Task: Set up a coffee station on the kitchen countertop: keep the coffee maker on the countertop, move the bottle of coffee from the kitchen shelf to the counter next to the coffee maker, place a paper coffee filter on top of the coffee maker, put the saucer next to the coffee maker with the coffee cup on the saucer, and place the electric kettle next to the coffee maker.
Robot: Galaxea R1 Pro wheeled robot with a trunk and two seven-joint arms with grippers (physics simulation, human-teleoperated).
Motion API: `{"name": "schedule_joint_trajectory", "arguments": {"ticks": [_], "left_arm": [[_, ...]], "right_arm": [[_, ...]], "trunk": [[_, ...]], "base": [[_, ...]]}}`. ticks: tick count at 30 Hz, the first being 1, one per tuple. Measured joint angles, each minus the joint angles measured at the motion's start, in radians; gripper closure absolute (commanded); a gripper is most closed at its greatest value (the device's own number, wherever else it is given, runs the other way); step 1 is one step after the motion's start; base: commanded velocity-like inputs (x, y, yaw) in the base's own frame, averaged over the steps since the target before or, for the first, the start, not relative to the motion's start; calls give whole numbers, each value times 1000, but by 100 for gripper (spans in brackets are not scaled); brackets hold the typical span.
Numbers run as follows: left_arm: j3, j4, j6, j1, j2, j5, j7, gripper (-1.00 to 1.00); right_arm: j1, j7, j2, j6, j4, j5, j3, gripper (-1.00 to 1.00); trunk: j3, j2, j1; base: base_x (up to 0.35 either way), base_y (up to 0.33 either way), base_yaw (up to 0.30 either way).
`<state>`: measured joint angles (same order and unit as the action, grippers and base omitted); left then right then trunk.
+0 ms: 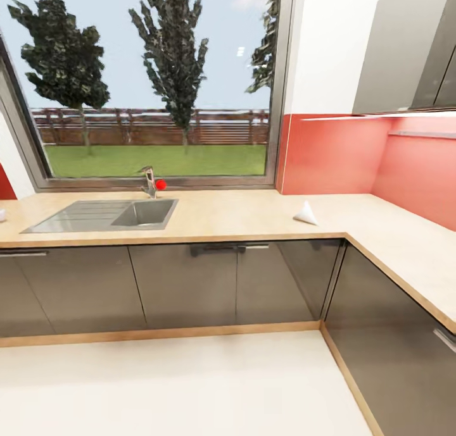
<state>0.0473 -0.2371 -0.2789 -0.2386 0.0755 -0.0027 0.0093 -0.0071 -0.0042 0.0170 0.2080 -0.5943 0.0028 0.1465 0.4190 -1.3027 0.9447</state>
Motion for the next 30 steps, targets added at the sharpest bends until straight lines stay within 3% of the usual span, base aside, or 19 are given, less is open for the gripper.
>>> {"name": "schedule_joint_trajectory", "arguments": {"ticks": [30], "left_arm": [[0,2,0,0,0,0,0,-100]], "right_arm": [[0,0,0,-1,2,1,0,-100]], "trunk": [[-94,210,-115]], "base": [[0,0,0]]}}
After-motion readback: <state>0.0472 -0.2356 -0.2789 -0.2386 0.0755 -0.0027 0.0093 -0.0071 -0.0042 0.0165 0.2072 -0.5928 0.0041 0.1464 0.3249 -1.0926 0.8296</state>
